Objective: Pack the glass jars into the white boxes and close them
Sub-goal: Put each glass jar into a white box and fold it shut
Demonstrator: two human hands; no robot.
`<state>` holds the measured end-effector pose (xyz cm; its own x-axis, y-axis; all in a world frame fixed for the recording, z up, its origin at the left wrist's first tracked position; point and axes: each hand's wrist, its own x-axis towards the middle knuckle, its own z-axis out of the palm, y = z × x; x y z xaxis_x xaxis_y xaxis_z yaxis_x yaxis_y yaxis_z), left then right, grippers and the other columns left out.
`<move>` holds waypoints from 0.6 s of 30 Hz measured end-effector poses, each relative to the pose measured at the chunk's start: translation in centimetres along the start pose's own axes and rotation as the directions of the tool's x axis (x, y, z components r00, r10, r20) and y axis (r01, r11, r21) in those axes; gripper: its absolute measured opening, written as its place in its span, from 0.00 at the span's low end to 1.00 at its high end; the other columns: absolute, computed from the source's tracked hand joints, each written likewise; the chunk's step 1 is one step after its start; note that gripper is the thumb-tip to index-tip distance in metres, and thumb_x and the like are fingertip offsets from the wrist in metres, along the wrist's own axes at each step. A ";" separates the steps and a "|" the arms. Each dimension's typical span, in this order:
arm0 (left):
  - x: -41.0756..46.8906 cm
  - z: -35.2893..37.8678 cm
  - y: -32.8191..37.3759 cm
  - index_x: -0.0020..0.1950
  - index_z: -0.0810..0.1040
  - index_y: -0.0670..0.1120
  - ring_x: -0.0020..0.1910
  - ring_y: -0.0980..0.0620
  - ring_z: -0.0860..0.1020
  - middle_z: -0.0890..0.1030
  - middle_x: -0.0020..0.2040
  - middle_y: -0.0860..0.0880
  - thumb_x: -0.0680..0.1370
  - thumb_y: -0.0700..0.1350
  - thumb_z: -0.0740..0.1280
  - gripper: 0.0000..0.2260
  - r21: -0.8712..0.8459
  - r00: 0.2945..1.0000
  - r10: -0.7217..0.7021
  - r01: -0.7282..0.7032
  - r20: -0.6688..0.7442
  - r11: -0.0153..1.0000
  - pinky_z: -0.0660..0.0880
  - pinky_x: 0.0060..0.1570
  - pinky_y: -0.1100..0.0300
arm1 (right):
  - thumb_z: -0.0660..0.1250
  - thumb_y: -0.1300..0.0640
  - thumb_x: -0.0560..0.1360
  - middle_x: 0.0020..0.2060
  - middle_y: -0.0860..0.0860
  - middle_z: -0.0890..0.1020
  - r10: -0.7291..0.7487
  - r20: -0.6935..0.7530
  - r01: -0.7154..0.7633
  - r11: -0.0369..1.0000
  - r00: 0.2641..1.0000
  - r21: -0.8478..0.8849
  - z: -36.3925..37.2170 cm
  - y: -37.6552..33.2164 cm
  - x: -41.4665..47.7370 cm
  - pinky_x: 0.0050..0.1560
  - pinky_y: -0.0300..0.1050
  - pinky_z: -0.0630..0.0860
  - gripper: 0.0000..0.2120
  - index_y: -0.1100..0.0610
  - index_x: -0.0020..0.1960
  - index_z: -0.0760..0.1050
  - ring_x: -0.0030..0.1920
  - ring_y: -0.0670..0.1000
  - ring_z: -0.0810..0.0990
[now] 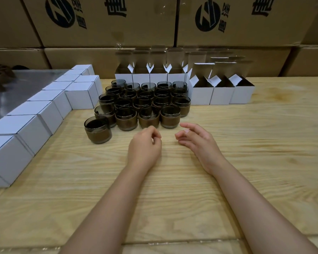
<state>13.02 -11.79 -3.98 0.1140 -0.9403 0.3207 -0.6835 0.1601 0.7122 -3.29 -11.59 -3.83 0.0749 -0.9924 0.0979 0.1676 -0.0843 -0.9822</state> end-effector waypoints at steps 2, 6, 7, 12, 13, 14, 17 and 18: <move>0.3 0.1 -0.1 0.41 0.76 0.51 0.36 0.55 0.74 0.76 0.37 0.56 0.75 0.40 0.63 0.07 0.024 0.999 -0.014 0.013 0.041 1.000 0.68 0.37 0.61 | 0.60 0.62 0.79 0.43 0.53 0.83 -0.013 -0.011 0.013 1.000 1.000 -0.010 0.1 0.1 0.1 0.54 0.44 0.78 0.09 0.54 0.56 0.76 0.49 0.51 0.81; 0.6 0.5 -0.3 0.40 0.75 0.52 0.40 0.58 0.73 0.76 0.40 0.56 0.76 0.42 0.62 0.07 0.113 0.995 0.012 -0.024 0.100 0.993 0.66 0.36 0.63 | 0.62 0.61 0.78 0.41 0.49 0.83 -0.135 -0.192 0.072 0.951 0.972 -0.302 -0.2 0.1 2.2 0.47 0.39 0.75 0.09 0.50 0.48 0.78 0.46 0.49 0.81; 0.7 0.5 -0.4 0.40 0.74 0.52 0.40 0.58 0.73 0.76 0.40 0.56 0.76 0.42 0.62 0.07 0.116 0.995 0.014 -0.025 0.101 0.993 0.65 0.35 0.65 | 0.62 0.60 0.78 0.43 0.48 0.82 -0.184 -0.207 0.067 0.879 0.961 -0.472 -0.6 -0.3 3.3 0.45 0.36 0.73 0.09 0.49 0.48 0.78 0.46 0.47 0.79; 0.9 0.6 -0.5 0.40 0.73 0.53 0.40 0.58 0.73 0.75 0.40 0.56 0.76 0.43 0.61 0.07 0.135 0.994 0.015 -0.029 0.105 0.990 0.67 0.35 0.65 | 0.61 0.58 0.78 0.65 0.53 0.71 -0.166 -0.076 -0.014 0.349 0.983 -0.937 -4.9 -3.3 10.7 0.57 0.46 0.71 0.12 0.57 0.60 0.76 0.58 0.51 0.75; 0.9 0.6 -0.5 0.40 0.73 0.53 0.40 0.58 0.73 0.75 0.40 0.56 0.76 0.43 0.61 0.07 0.146 0.994 0.018 -0.033 0.106 0.989 0.67 0.35 0.64 | 0.61 0.59 0.78 0.68 0.53 0.67 -0.142 -0.070 -0.026 0.289 0.987 -0.957 -5.7 -3.8 12.0 0.60 0.47 0.68 0.13 0.58 0.61 0.75 0.62 0.53 0.72; 0.9 0.6 -0.5 0.40 0.73 0.53 0.39 0.58 0.73 0.75 0.40 0.56 0.76 0.43 0.61 0.06 0.156 0.994 0.022 -0.038 0.104 0.987 0.67 0.36 0.63 | 0.61 0.59 0.78 0.71 0.52 0.64 -0.126 -0.072 -0.039 0.248 0.989 -0.968 -6.4 -4.2 13.2 0.61 0.47 0.67 0.14 0.59 0.62 0.75 0.65 0.54 0.70; 0.8 0.7 -0.6 0.41 0.73 0.52 0.39 0.58 0.72 0.75 0.39 0.56 0.76 0.43 0.61 0.06 0.165 0.996 0.034 -0.048 0.089 0.985 0.66 0.36 0.63 | 0.60 0.60 0.78 0.76 0.50 0.55 -0.082 -0.088 -0.072 0.181 0.993 -0.981 -7.5 -5.0 15.8 0.63 0.49 0.68 0.14 0.60 0.62 0.75 0.69 0.54 0.67; 0.8 0.7 -0.6 0.41 0.73 0.52 0.39 0.59 0.72 0.75 0.39 0.56 0.76 0.43 0.61 0.06 0.164 0.995 0.035 -0.049 0.089 0.985 0.66 0.36 0.63 | 0.60 0.61 0.78 0.77 0.50 0.53 -0.063 -0.084 -0.073 0.168 0.994 -0.983 -7.6 -5.0 16.4 0.63 0.50 0.69 0.14 0.60 0.61 0.75 0.70 0.54 0.66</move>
<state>13.01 -12.88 -4.58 0.0259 -0.9571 0.2886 -0.7974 0.1543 0.5833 -10.38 -28.11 1.51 -0.0192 -0.9891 0.1462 -0.9438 -0.0304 -0.3291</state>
